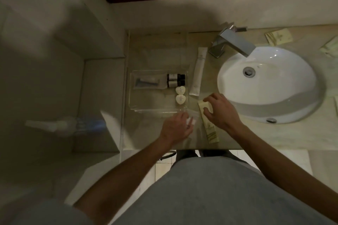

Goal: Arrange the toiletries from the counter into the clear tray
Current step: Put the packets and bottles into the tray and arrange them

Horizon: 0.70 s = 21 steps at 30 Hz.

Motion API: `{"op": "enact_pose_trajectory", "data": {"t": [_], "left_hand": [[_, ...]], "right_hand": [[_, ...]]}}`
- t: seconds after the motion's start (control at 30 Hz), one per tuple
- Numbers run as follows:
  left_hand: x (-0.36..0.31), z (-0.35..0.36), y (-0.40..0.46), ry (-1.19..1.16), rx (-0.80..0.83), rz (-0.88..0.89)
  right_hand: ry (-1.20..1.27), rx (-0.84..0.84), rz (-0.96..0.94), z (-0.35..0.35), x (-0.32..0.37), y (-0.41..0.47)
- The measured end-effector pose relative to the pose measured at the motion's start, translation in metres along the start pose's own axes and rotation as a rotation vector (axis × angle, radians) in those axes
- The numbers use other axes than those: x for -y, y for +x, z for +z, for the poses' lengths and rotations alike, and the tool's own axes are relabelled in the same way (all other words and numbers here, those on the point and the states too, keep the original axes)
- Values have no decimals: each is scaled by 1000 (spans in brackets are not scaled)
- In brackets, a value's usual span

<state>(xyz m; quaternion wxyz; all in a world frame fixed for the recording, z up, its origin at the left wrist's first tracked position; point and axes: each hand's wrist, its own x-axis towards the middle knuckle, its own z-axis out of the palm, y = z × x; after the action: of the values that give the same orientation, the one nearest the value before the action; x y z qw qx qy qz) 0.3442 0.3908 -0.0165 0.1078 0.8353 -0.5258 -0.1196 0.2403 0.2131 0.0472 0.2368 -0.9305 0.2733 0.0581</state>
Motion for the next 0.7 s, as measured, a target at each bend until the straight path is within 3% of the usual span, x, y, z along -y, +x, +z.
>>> {"op": "enact_pose_trajectory", "data": {"t": [0.17, 0.37, 0.43, 0.5, 0.57, 0.7], "left_hand": [[-32, 17, -5, 2, 163, -408], [-39, 14, 0, -305, 164, -692], [-36, 11, -4, -383, 190, -652], [-29, -1, -10, -426, 187, -498], [-16, -20, -10, -344, 73, -360], [43, -51, 14, -50, -228, -314]], "right_hand": [[-4, 18, -18, -1, -7, -3], [5, 28, -39, -1, -13, -7], [8, 31, -41, -1, -16, -7], [14, 30, -46, 0, -19, -7], [20, 31, -52, 1, -22, -6], [17, 48, -55, 2, -25, -7]]}}
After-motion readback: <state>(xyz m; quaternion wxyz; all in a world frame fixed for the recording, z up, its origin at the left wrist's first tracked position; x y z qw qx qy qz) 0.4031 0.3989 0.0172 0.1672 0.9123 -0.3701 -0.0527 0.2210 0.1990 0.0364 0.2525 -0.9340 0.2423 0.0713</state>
